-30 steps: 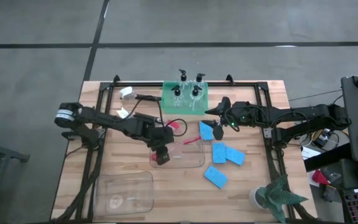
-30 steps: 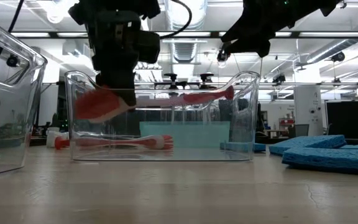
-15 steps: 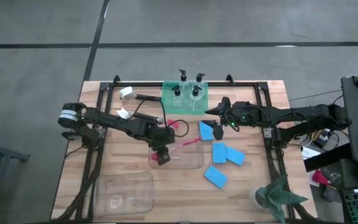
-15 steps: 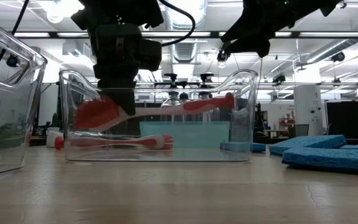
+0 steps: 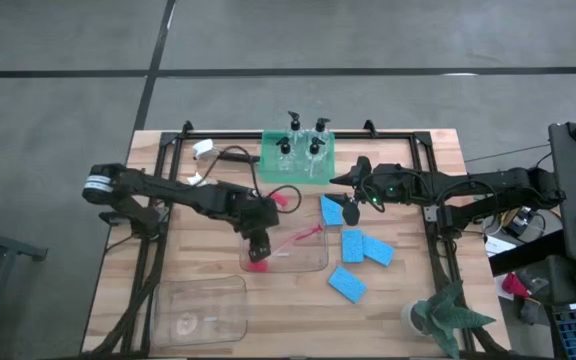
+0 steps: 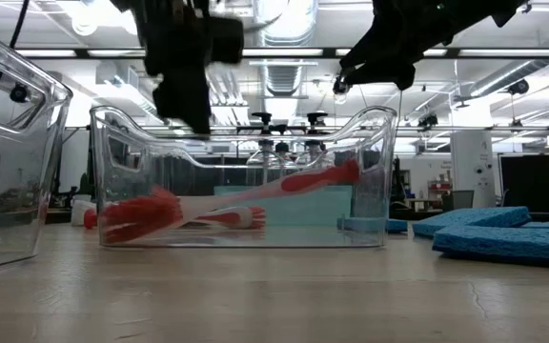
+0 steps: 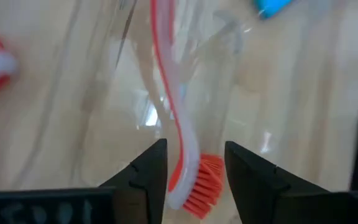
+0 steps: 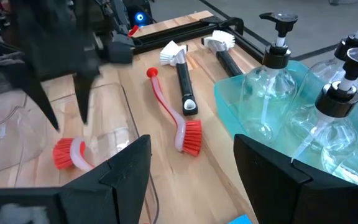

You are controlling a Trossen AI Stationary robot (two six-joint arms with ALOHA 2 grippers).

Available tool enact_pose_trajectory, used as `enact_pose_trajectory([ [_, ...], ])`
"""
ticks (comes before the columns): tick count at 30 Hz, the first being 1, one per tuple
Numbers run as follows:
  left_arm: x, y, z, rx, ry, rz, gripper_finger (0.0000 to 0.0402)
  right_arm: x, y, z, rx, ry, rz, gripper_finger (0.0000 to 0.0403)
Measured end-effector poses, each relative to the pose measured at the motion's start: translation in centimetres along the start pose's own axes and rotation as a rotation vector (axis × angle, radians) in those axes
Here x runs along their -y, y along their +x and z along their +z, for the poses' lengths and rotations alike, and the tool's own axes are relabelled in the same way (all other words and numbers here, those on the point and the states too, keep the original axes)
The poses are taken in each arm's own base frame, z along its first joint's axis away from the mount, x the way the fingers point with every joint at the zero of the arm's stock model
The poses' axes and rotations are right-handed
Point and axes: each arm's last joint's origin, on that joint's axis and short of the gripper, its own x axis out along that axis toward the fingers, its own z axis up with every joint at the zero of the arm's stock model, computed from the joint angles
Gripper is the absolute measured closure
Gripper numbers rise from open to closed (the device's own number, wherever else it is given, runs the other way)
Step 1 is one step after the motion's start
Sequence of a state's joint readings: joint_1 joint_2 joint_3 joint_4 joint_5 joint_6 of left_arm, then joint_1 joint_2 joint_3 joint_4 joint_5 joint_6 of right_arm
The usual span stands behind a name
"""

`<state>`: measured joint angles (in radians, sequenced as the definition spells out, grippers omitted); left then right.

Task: Pick & Place Kitchen Sink Supplies
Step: Put the pink dish brush into the top transparent bin

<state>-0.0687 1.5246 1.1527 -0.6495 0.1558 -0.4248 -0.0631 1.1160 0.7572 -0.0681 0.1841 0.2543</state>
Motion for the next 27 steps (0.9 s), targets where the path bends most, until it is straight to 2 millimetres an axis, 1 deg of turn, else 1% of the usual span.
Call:
enact_pose_trajectory([
  [2,0.3,-1.8,0.2,0.021,0.044,0.012,0.0249,0.0,0.0,-0.1,-0.004,0.000,-0.001,0.0179],
  [4,0.3,-3.7,0.1,0.034,0.087,0.074,0.0249,0.1,0.1,-0.2,-0.007,-0.001,-0.002,0.0179],
  [6,0.2,-5.6,-0.2,0.056,0.113,0.180,0.0250,0.1,0.1,-0.3,-0.011,0.001,-0.003,0.0179],
  [9,-0.6,-8.2,-1.6,0.060,0.139,0.390,0.0250,0.1,0.1,-0.6,-0.016,0.002,-0.005,0.0179],
  [12,-1.7,-9.6,-3.0,0.090,0.145,0.595,0.0250,0.2,0.2,-0.9,-0.026,0.003,-0.007,0.0179],
  [13,-2.0,-9.8,-3.3,0.099,0.141,0.626,0.0251,0.2,0.2,-1.0,-0.027,0.003,-0.008,0.0179],
  [15,-2.7,-9.7,-4.0,0.077,0.142,0.627,0.0250,0.2,0.2,-1.0,-0.016,0.005,-0.005,0.0179],
  [17,-3.4,-9.1,-4.6,0.041,0.151,0.613,0.0250,0.2,0.3,-1.0,0.003,0.004,0.001,0.0179],
  [22,-5.5,-7.2,-6.1,-0.077,0.195,0.651,0.0250,0.1,0.3,-0.8,0.035,0.004,0.009,0.0179],
  [27,-7.9,-5.0,-7.3,-0.168,0.174,0.680,0.0254,0.2,0.3,-0.9,0.032,0.006,0.010,0.0179],
])
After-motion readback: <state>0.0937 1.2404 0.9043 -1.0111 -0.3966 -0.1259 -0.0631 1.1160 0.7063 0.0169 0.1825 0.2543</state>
